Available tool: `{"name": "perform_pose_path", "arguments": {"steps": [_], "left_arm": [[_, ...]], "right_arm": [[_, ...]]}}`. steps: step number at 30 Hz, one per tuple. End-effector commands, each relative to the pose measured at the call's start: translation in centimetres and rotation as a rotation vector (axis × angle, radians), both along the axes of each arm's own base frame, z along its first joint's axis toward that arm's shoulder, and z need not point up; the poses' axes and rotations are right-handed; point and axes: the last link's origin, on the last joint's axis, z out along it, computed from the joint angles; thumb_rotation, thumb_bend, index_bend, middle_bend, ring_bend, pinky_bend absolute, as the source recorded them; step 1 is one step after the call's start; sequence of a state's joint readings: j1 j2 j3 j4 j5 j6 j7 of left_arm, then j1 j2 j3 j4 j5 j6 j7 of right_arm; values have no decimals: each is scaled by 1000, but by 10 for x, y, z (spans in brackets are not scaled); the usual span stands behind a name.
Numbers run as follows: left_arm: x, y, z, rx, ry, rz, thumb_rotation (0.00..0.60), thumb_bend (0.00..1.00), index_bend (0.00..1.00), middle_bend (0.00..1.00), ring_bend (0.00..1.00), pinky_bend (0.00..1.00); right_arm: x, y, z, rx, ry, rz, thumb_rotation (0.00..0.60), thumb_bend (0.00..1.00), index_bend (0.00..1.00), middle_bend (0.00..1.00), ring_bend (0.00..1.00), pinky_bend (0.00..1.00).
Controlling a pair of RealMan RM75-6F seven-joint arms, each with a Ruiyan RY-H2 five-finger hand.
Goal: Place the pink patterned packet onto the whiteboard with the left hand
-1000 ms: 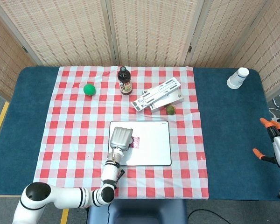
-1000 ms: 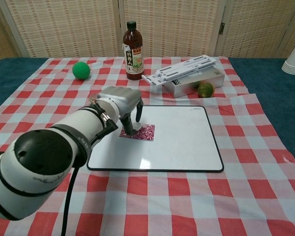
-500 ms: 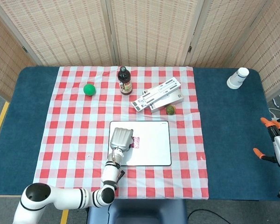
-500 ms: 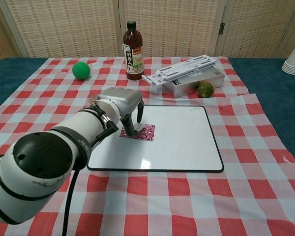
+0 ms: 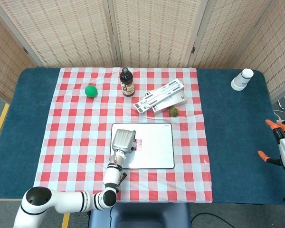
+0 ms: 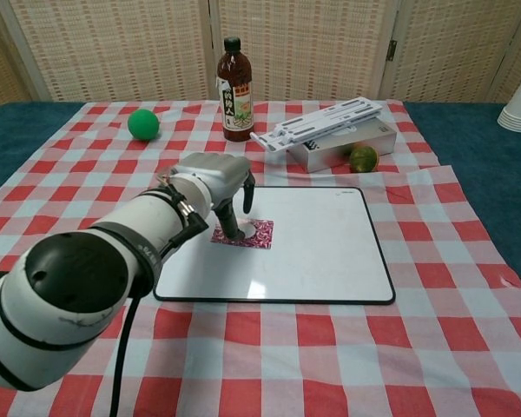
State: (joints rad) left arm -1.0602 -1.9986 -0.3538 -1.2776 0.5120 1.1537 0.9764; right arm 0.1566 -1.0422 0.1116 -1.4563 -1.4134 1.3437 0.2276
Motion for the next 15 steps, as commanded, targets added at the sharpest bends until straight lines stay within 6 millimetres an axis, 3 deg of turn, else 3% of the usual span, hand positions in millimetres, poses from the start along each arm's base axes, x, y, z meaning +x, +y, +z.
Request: {"name": "perform_pose_path", "arguments": {"steps": [1, 7, 12, 15], "left_arm": [[-1, 0, 2, 1, 1, -3, 600, 251, 438, 1000, 1000, 949], [1, 1, 19, 31, -6, -18, 600, 247, 438, 1000, 1000, 949], [-9, 1, 60, 110, -25, -28, 600, 248, 440, 998, 1000, 948], [-30, 0, 89, 181, -75, -27, 600, 250, 439, 956, 982, 922]], "right_arm": [[0, 0, 0, -1, 1, 1, 600, 154, 88, 138, 0, 256], [0, 0, 0, -3, 1, -2, 600, 154, 90, 138, 0, 256], [-1, -2, 0, 3, -1, -7, 600, 154, 90, 138, 0, 256], [0, -2, 0, 6, -4, -5, 600, 154, 91, 138, 0, 256]]}}
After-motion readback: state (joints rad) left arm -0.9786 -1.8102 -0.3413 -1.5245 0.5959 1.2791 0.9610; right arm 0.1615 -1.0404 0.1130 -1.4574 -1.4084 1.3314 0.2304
